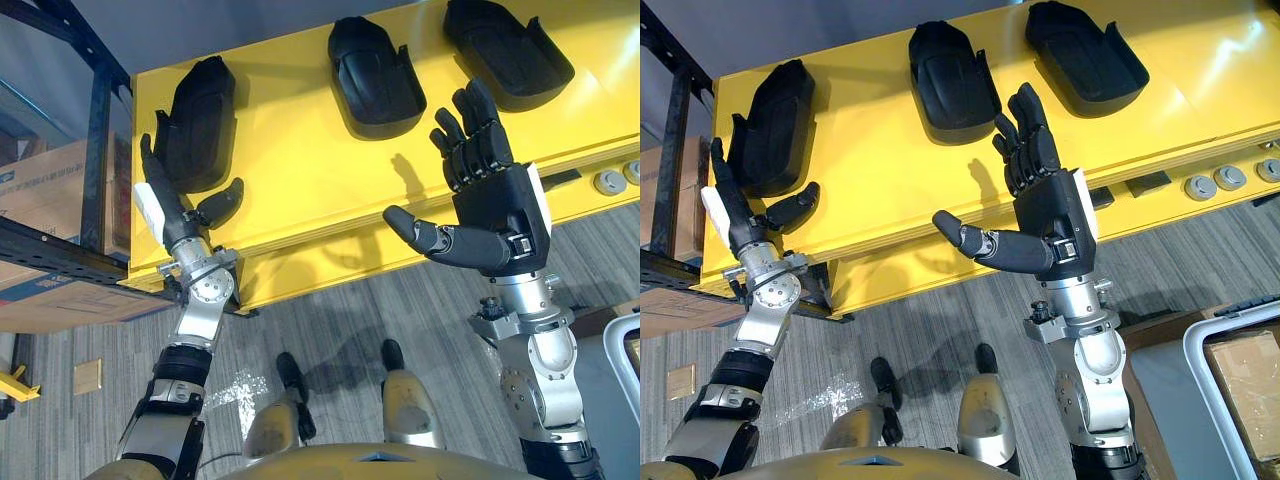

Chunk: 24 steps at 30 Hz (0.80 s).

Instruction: Walk over and take three plastic housings, then place them on the shelf

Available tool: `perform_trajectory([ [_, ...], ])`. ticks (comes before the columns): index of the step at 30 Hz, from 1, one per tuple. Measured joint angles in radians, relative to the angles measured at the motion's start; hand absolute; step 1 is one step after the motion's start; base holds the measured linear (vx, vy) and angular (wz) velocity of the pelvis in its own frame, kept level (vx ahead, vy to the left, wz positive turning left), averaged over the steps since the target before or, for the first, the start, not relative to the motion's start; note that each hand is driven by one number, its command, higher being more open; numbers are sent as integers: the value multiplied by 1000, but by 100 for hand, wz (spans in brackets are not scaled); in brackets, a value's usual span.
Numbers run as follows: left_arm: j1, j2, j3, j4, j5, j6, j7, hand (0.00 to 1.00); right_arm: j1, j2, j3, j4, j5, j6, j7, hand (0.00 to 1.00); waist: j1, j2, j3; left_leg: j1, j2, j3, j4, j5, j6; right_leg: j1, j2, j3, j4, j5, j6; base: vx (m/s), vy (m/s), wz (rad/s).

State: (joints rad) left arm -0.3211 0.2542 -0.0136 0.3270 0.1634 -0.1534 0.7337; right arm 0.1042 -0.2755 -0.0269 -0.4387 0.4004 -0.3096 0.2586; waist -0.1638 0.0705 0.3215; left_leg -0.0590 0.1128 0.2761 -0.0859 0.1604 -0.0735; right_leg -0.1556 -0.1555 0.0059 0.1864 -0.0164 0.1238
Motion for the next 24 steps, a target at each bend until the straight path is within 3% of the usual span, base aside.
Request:
perform_trajectory([
  [9, 27, -51, -73, -148, -1, 28, -54, 100, -1, 5, 44, 0, -2, 9, -5, 100, -4, 7, 18, 1, 0, -4, 0, 0, 0, 0, 0, -2, 6, -4, 0, 0, 0, 0],
  [15, 104, -78, -137, -296, 0, 54, -75, 100, 18, 31, 84, -1, -5, 14, -43, 100, -2, 8, 18, 0, 0, -15, 0, 0, 0, 3, -1, -12, 9, -12, 3, 17, -11, 4],
  [20, 111, -91, -156, -319, 9, 124, -74, 100, 35, 45, 115, -1, -40, 16, -63, 100, 0, 8, 18, 5, -2, -27, 0, 1, 0, 11, -4, -27, 22, -22, 2, 11, -15, 7],
  [24, 131, -91, -149, -320, 11, 178, -5, 100, 43, 45, 114, -1, -39, 17, -75, 100, -1, 8, 17, 9, -1, -27, 0, 0, -1, 14, -4, -28, 21, -23, 2, 0, 0, 0],
])
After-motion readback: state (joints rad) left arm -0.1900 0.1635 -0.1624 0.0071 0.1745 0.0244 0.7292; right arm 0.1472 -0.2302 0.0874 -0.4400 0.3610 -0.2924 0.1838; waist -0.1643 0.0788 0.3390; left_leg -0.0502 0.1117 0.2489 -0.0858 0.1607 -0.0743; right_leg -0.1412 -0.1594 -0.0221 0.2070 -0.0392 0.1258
